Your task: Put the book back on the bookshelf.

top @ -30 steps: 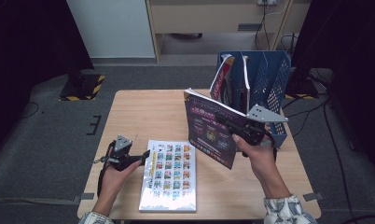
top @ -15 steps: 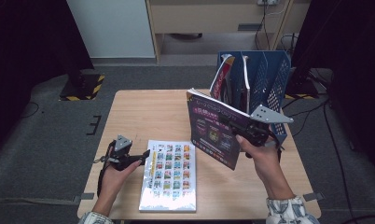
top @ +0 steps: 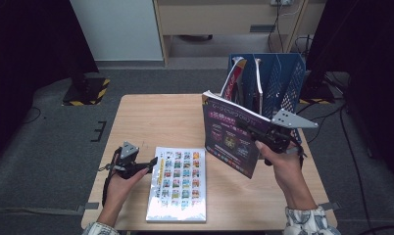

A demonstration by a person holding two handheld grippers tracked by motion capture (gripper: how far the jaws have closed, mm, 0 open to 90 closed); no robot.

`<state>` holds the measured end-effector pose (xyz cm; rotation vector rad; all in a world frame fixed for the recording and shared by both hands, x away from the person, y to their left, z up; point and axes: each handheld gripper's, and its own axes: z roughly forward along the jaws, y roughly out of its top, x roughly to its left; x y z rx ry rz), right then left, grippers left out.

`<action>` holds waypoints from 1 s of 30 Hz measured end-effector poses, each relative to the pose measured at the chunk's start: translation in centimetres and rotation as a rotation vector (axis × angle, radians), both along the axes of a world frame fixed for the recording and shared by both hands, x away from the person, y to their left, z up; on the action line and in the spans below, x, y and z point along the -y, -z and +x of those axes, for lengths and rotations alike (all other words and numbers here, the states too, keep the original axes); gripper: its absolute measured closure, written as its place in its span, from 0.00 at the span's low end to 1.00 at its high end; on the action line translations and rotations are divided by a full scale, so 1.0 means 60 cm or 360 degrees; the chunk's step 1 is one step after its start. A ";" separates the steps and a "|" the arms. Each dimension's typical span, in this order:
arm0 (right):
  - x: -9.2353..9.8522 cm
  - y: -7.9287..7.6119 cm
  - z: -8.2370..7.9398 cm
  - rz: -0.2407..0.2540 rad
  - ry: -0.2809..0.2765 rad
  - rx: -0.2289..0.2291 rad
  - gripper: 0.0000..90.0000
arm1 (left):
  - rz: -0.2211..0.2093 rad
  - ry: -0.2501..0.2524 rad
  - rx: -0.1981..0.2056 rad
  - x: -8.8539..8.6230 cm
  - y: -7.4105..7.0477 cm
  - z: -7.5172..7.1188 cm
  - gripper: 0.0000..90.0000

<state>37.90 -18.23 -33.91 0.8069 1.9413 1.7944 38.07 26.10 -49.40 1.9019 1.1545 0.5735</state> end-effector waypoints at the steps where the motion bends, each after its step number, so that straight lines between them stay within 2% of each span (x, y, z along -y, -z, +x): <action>1: 0.003 -0.002 0.000 -0.0007 0.0001 -0.0003 0.94 | 0.0001 -0.0001 0.0001 0.000 0.000 0.000 0.13; 16: 0.043 -0.009 -0.003 0.0008 0.0014 -0.0025 0.94 | -0.0005 0.0002 -0.0002 0.001 0.001 0.000 0.13; 30: 0.106 -0.014 -0.011 0.0029 0.0110 -0.0032 0.94 | 0.0004 0.0006 -0.0005 0.002 0.001 0.000 0.13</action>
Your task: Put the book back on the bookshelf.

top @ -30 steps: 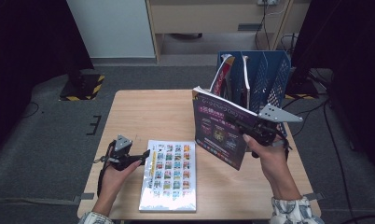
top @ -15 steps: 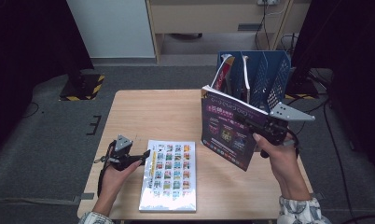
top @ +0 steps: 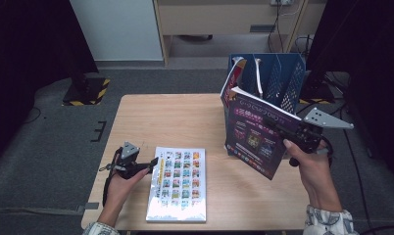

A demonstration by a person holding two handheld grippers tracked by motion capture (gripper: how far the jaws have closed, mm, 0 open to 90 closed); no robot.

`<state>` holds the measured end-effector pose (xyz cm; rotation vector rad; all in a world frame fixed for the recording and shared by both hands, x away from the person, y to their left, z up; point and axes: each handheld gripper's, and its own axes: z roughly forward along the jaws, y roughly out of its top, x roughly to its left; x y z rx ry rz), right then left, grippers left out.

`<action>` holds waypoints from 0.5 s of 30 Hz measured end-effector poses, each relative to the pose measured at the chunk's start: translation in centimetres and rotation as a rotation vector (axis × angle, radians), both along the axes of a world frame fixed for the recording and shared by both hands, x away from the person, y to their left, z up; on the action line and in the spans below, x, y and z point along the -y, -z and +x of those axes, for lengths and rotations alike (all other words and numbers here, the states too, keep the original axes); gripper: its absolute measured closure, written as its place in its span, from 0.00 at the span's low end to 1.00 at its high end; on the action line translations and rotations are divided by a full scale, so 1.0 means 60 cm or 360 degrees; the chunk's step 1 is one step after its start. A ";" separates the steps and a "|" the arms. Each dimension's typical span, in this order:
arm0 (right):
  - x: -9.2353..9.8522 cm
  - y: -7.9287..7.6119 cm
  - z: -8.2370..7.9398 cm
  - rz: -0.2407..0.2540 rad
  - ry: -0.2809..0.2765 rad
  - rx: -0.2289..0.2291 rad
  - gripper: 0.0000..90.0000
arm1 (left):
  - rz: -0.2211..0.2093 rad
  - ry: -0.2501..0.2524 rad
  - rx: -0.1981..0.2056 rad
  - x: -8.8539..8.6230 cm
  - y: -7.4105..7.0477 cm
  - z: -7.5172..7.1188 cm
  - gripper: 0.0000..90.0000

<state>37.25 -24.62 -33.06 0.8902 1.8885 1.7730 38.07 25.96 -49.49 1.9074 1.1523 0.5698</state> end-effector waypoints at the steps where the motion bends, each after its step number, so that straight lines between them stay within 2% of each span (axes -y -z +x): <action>1: 0.002 -0.001 -0.001 0.0002 0.0003 -0.0003 0.94 | -0.0002 -0.0001 0.0004 0.000 0.000 0.000 0.13; 15: 0.026 -0.010 -0.004 0.0007 0.0024 -0.0023 0.94 | -0.0002 0.0000 0.0006 0.000 0.000 0.000 0.13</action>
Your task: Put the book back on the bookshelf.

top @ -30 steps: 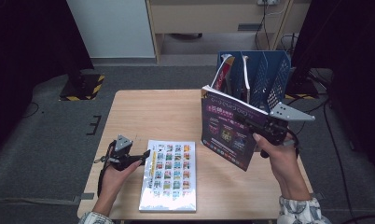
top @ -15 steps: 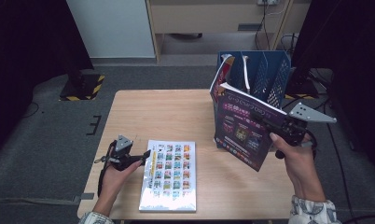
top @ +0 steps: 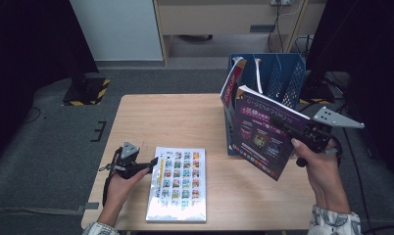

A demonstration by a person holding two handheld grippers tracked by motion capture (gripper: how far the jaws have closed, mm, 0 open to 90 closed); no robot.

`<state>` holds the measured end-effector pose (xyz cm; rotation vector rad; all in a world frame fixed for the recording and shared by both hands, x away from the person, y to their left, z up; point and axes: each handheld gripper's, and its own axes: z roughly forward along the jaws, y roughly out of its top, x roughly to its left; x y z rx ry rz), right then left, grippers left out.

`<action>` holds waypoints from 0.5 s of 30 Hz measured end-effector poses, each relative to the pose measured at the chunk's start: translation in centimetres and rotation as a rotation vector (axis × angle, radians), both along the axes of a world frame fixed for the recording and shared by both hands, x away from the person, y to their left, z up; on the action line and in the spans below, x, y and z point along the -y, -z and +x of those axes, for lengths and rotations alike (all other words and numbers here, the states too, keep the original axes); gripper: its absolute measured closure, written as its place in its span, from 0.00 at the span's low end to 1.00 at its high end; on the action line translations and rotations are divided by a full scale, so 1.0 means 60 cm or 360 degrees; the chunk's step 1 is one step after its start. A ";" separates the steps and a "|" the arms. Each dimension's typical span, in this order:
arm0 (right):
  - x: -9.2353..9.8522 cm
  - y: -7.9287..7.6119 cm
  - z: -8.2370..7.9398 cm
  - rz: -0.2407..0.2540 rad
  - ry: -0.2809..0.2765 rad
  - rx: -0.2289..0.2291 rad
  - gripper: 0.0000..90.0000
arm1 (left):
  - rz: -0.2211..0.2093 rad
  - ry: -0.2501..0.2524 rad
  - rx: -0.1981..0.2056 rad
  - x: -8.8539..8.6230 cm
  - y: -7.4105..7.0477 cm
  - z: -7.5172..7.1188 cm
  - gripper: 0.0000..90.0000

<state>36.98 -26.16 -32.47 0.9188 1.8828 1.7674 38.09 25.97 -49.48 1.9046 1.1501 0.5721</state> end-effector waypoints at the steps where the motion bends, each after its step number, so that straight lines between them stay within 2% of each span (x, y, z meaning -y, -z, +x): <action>1: 0.002 -0.001 -0.001 0.0002 0.0002 0.0000 0.94 | 0.0001 0.0000 0.0000 0.000 0.000 0.000 0.13; 8: 0.014 -0.015 -0.007 0.0022 0.0025 0.0035 0.94 | 0.0000 -0.0003 0.0000 0.000 0.000 0.000 0.13; 15: 0.029 -0.021 -0.011 0.0036 0.0094 0.0048 0.94 | 0.0003 -0.0001 -0.0004 0.000 0.000 0.000 0.13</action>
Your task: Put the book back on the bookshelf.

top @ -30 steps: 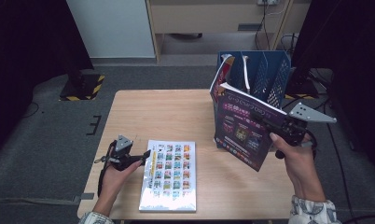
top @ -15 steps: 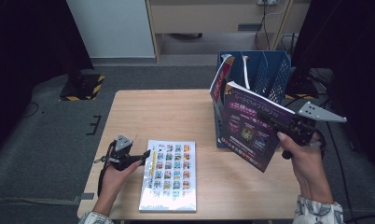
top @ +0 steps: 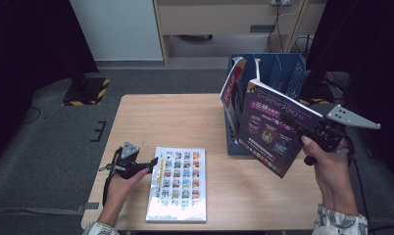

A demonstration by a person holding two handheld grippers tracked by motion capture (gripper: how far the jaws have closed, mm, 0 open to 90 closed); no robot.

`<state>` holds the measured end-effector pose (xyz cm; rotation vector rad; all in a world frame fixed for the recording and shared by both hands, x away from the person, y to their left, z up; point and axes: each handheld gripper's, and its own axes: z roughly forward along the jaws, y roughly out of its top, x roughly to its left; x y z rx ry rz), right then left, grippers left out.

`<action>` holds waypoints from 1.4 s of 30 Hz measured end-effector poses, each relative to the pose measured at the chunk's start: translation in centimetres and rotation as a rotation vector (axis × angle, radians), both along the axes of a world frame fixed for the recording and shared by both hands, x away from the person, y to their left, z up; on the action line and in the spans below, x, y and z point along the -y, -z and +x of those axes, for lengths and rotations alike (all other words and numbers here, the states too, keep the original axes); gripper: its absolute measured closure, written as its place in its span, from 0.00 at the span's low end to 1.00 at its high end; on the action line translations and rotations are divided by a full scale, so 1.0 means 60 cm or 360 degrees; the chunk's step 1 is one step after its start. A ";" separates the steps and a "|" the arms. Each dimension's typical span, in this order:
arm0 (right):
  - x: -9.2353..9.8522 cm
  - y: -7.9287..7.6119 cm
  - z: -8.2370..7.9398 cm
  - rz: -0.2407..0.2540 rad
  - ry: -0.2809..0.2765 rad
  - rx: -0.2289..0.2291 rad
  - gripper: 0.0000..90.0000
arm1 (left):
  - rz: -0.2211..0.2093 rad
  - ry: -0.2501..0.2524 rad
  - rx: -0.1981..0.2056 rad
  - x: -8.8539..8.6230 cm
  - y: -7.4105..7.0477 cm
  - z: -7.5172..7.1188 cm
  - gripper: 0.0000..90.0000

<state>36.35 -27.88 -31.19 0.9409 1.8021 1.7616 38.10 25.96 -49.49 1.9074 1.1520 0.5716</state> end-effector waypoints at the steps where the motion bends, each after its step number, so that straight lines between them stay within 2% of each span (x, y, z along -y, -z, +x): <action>1: 0.001 0.000 0.000 0.0000 0.0005 0.0002 0.94 | 0.0002 0.0001 0.0000 0.000 0.000 0.000 0.13; 14: 0.008 -0.006 -0.002 0.0000 0.0142 0.0033 0.94 | 0.0008 0.0006 0.0002 0.002 0.002 0.001 0.13; 42: 0.033 -0.010 -0.006 -0.0033 0.0229 0.0031 0.94 | 0.0007 0.0005 0.0003 0.003 0.002 0.001 0.13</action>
